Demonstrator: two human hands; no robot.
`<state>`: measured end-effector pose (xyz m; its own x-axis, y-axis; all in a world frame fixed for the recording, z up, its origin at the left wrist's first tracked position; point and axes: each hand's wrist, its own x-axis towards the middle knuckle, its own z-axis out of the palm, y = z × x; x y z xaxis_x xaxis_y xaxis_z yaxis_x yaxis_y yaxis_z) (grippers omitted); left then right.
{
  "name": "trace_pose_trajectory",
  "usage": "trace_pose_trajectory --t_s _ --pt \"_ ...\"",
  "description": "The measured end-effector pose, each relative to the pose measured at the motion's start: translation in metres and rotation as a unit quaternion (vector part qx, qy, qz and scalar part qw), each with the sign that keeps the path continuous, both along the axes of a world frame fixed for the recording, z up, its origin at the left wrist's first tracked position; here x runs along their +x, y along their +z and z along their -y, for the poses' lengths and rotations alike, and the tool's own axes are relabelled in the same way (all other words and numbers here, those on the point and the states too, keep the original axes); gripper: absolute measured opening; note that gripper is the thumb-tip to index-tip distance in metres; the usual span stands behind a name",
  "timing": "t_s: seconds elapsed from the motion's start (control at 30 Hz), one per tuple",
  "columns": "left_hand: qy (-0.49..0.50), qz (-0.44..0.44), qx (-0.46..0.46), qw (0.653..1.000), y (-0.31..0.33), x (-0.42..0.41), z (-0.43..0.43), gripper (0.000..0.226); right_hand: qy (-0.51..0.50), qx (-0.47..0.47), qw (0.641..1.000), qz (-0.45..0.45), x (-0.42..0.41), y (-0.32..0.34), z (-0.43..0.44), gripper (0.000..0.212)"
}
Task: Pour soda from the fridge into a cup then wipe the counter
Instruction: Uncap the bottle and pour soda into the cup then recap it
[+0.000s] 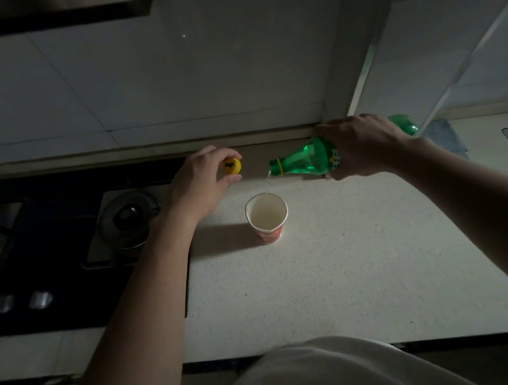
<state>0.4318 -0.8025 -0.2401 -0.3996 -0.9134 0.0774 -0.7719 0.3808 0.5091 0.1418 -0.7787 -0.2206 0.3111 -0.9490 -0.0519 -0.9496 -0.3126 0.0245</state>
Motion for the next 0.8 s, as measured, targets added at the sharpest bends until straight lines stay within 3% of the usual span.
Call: trace_pose_trajectory --t_s 0.8 --pt "-0.003 -0.009 -0.008 1.000 -0.0029 0.0005 0.0001 0.033 -0.002 0.000 1.000 0.000 0.0014 0.0044 -0.0055 0.071"
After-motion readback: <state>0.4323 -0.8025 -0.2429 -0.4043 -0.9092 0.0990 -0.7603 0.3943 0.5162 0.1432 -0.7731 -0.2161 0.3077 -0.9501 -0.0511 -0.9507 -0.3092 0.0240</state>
